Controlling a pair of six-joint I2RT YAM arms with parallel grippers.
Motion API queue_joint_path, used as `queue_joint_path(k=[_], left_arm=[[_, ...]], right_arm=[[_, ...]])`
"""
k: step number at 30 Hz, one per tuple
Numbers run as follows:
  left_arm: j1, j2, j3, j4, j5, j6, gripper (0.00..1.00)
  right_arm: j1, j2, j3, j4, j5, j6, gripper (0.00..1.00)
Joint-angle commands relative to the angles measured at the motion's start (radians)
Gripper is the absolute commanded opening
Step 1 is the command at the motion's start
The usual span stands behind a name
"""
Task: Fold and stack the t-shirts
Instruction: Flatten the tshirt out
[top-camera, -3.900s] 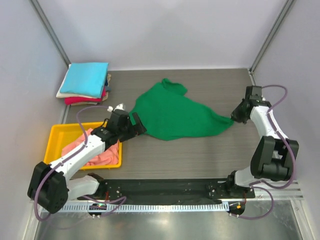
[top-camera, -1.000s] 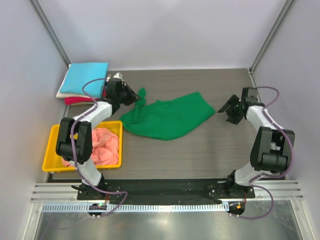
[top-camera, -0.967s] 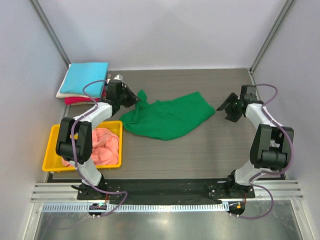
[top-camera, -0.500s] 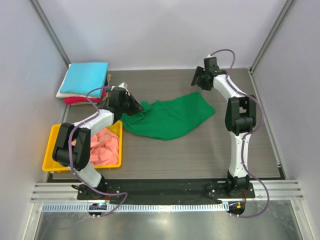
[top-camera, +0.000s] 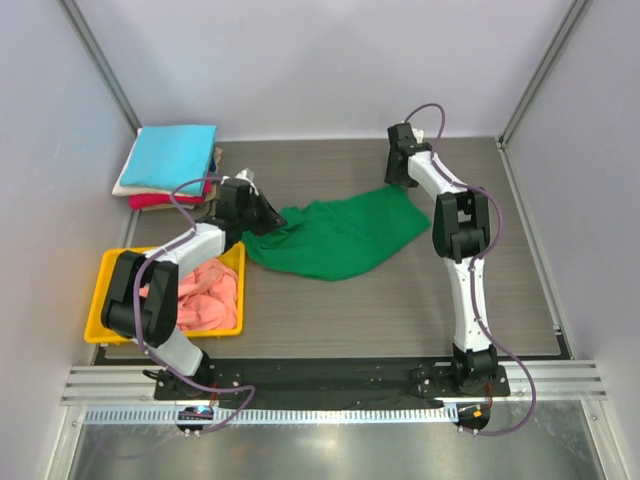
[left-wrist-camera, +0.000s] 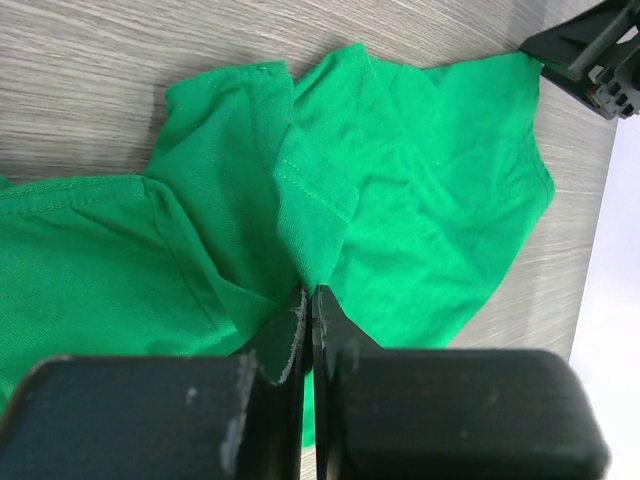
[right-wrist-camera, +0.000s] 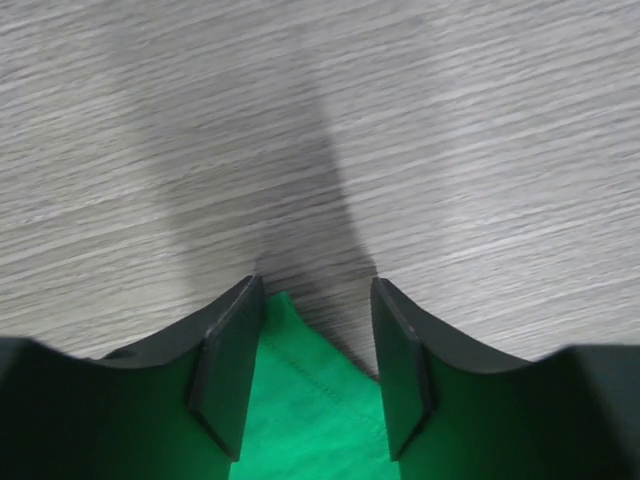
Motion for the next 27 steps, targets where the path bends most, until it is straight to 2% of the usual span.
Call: queue_joint_path(k=[1,5,9,10,13,18,25,27], left_arm=[[0.000,-0.022,0.003,0.011,0.003,0.022,0.00],[0.000,-0.018,0.018,0.011,-0.002,0.022,0.00],[0.000,-0.016,0.027,0.008,-0.001,0.019,0.00],[0.000,-0.019,0.027,0.007,-0.001,0.021,0.00],[0.000,-0.035,0.030,0.005,-0.010,0.022,0.00],[0.002,-0.085,0.061,-0.058,-0.027,0.037,0.00],[0.002,-0.217,0.185,-0.202,-0.068,0.099,0.00],[0.000,-0.257,0.240,-0.257,-0.083,0.138,0.00]], right_arm=[[-0.002,-0.010,-0.026,-0.028,0.040,0.006,0.51],[0.012,-0.054,-0.118,0.001,-0.008,0.041,0.48],[0.022,-0.091,-0.172,0.025,-0.025,0.068,0.31],[0.024,-0.099,-0.181,0.028,-0.028,0.073,0.20],[0.024,-0.122,-0.221,0.042,-0.031,0.084,0.01],[0.022,-0.194,-0.246,0.042,-0.022,0.073,0.01],[0.024,-0.470,-0.301,0.030,-0.015,0.070,0.01],[0.024,-0.592,-0.316,0.027,-0.017,0.078,0.01]])
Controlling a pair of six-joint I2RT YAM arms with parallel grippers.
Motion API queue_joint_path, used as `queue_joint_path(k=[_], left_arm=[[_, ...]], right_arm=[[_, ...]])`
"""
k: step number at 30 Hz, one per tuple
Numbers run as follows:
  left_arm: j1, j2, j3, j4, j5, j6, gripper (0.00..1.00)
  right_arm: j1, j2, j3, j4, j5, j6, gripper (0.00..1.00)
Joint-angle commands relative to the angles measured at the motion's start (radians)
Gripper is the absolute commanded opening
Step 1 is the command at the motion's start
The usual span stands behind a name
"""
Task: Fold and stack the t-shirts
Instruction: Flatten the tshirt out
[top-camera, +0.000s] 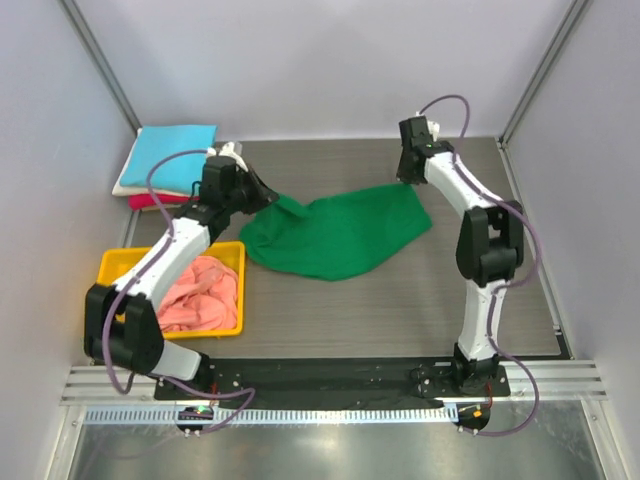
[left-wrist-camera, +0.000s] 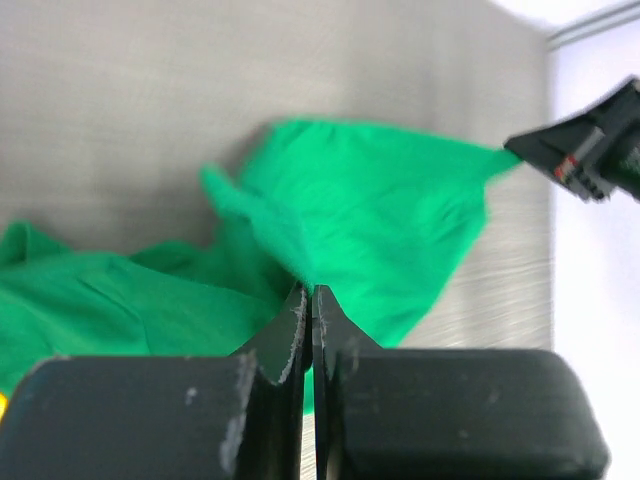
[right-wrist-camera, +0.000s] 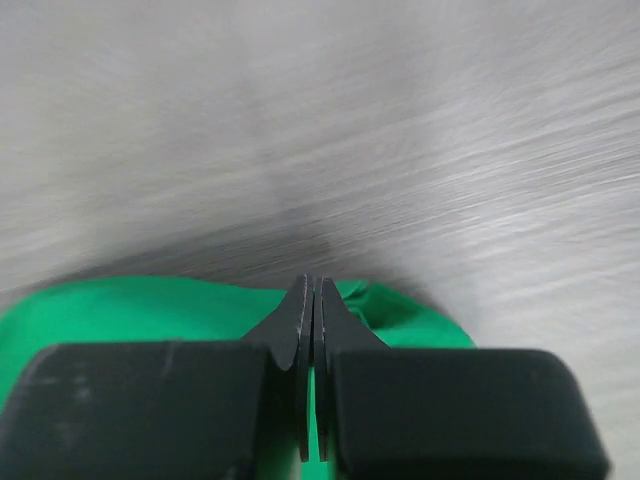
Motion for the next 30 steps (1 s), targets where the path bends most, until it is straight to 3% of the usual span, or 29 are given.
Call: queue_joint_path(k=[1,4,7,18,24,30], left_arm=[[0.000,-0.149,0.111,-0.096,-0.038,0.084,0.00],[0.002,-0.253,0.180,-0.144,-0.061,0.160,0.00],[0.000,-0.393,0.260,-0.171,-0.057,0.256,0.00],[0.000,-0.744,0.358,-0.080,0.126,0.427,0.00],[0.000,-0.789,0.361,0.031,0.208,0.468,0.00],[0.000,-0.572,0.495,0.068,0.213,0.494,0.00]], right_arm=[[0.005,-0.279,-0.002,0.011,0.010,0.008,0.01],[0.007,-0.464,-0.060,0.008,0.022,0.018,0.01],[0.008,-0.761,-0.121,0.010,0.013,0.019,0.01],[0.007,-1.357,-0.220,-0.007,0.062,0.030,0.01],[0.008,-1.410,-0.135,-0.033,0.140,-0.005,0.01],[0.008,-1.263,-0.053,-0.032,0.264,-0.084,0.01]])
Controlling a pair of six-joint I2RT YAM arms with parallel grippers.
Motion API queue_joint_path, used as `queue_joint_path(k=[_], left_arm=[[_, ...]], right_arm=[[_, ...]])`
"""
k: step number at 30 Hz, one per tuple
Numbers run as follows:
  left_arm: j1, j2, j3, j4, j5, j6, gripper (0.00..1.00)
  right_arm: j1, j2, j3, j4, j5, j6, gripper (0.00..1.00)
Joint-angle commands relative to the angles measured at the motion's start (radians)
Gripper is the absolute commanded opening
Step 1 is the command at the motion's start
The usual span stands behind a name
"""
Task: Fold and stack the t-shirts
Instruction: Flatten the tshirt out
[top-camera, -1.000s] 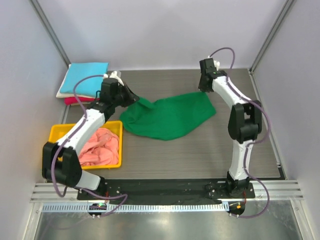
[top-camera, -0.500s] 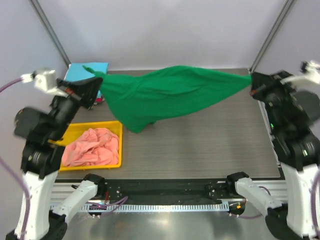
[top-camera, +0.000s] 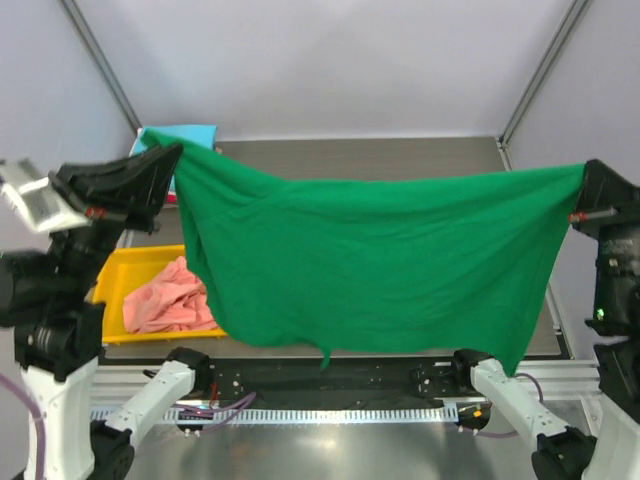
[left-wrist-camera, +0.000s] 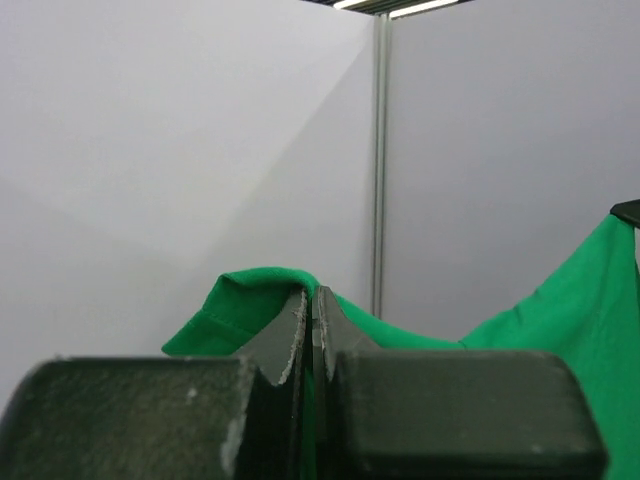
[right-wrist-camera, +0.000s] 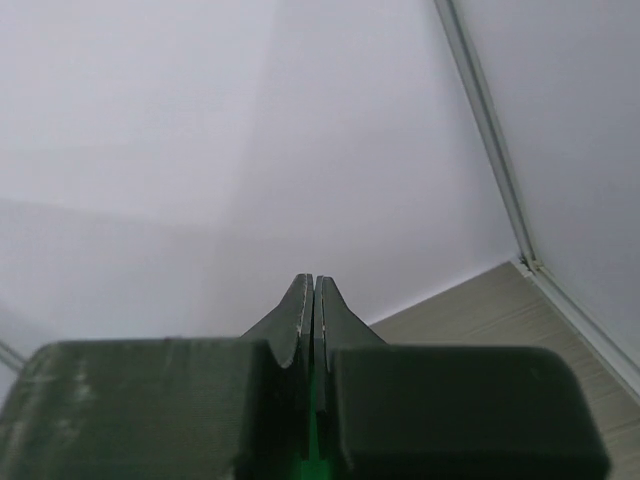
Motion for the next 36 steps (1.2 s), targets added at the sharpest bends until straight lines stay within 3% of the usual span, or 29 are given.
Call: queue_joint_path(k=[1,9,13,14,15,16,17,18,19,21,22,28,29,33,36], left_arm=[[0.001,0.172,0.070,0.066,-0.004,0.043,0.00],[0.039,0.699,0.356,0.018,0.005,0.025,0.00],[0.054,0.957,0.331,0.047,-0.010,0.040,0.02],[0.057,1.003,0.333,0.043,-0.015,0.042,0.08],[0.066,1.055,0.347,0.024,-0.011,0.040,0.17],[0.074,1.123,0.413,-0.053,0.006,0.022,0.42],[0.082,1.237,0.470,-0.106,0.019,0.007,0.58],[0.088,1.297,0.527,-0.175,0.028,-0.006,0.64],[0.088,1.335,0.590,-0.271,0.029,-0.018,0.76],[0.086,1.349,0.560,-0.277,-0.012,-0.052,0.81],[0.086,1.334,0.473,-0.228,-0.036,-0.064,0.83],[0.076,1.128,0.215,-0.160,-0.216,-0.174,0.83],[0.071,1.100,0.110,-0.149,-0.256,-0.191,0.83],[0.045,0.991,-0.117,-0.005,-0.244,-0.276,0.82],[0.019,1.016,-0.163,0.052,-0.199,-0.287,0.81]], right_arm=[[0.004,0.176,0.026,0.011,0.122,-0.068,0.01],[-0.034,0.569,-0.017,0.152,0.294,-0.155,0.01],[-0.194,0.750,-0.112,0.218,0.100,-0.056,0.01],[-0.220,0.794,-0.150,0.250,0.071,-0.045,0.13],[-0.255,0.877,-0.154,0.254,0.040,-0.042,0.35],[-0.263,0.922,-0.152,0.251,0.017,-0.039,0.74],[-0.265,0.952,-0.149,0.235,0.024,-0.037,0.83],[-0.266,0.974,-0.151,0.238,0.018,-0.039,0.87],[-0.266,1.001,-0.154,0.237,0.002,-0.039,0.89],[-0.266,1.014,-0.157,0.237,-0.043,-0.033,0.91],[-0.266,1.013,-0.161,0.237,-0.057,-0.028,0.91],[-0.266,0.953,-0.246,0.232,-0.213,0.028,0.92],[-0.266,0.944,-0.276,0.217,-0.236,0.041,0.92],[-0.265,0.957,-0.376,0.218,-0.391,0.110,0.92],[-0.265,0.989,-0.439,0.217,-0.393,0.130,0.91]])
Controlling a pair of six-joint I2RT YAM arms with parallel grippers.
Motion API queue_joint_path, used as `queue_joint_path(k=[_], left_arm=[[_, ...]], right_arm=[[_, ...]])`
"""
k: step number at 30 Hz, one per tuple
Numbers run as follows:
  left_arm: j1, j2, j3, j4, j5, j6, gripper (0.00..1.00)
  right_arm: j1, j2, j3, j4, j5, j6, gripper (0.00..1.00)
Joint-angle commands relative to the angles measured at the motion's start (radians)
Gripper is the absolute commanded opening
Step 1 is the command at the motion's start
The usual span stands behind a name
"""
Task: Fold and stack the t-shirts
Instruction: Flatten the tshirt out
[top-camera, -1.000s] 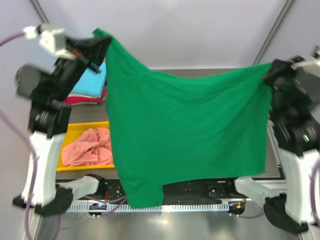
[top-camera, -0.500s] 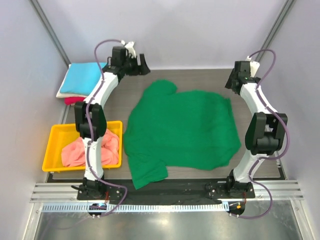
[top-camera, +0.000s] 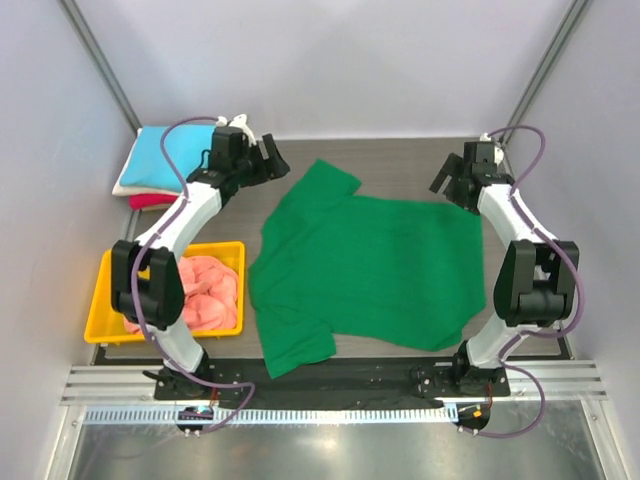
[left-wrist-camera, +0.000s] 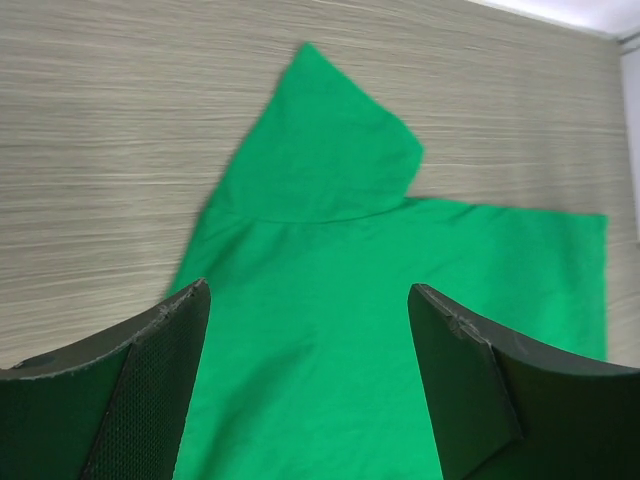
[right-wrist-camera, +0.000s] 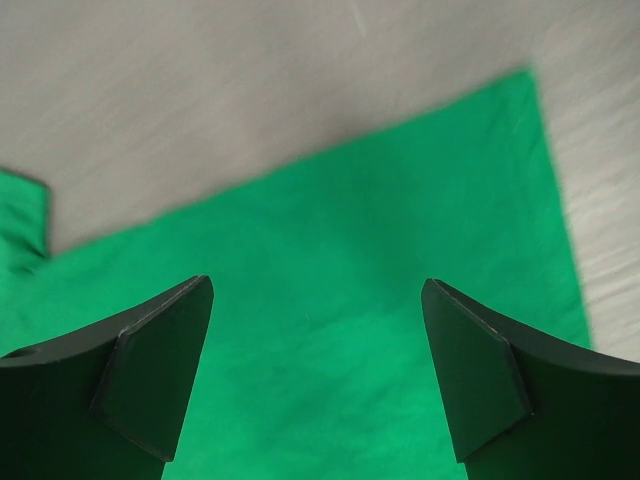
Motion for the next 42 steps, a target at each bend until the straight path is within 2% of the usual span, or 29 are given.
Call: queue_joint_path(k=[1,7,12,22,31,32,34,38,42], left_arm=[[-0.033,0.075,-0.044,0.125,0.026,-0.062,0.80],[-0.059,0.227,0.071,0.128,0.115,-0.094,0.77],[-0.068,0.384,0.140,0.118,0.150,-0.135,0.75],[-0.062,0.530,0.223,0.082,0.116,-0.157,0.74],[0.011,0.560,0.303,0.053,0.046,-0.201,0.73],[0.024,0.556,0.312,0.053,0.035,-0.203,0.73],[0.034,0.562,0.321,0.050,0.034,-0.202,0.73],[0.056,0.629,0.502,-0.040,0.044,-0.189,0.73],[0.059,0.697,0.655,-0.108,0.050,-0.166,0.74]], right_arm=[[0.002,0.037,-0.064,-0.003,-0.076,0.057,0.91],[0.002,0.150,-0.079,-0.014,-0.096,0.063,0.91],[0.002,0.261,-0.027,-0.035,-0.114,0.073,0.89],[0.002,0.480,0.149,-0.082,-0.114,0.062,0.88],[0.002,0.681,0.456,-0.126,-0.171,0.053,0.87],[0.002,0.712,0.543,-0.128,-0.183,0.045,0.87],[0.002,0.747,0.604,-0.134,-0.191,0.044,0.87],[0.002,0.837,0.770,-0.154,-0.215,0.048,0.87],[0.005,0.873,0.861,-0.160,-0.260,0.056,0.87]])
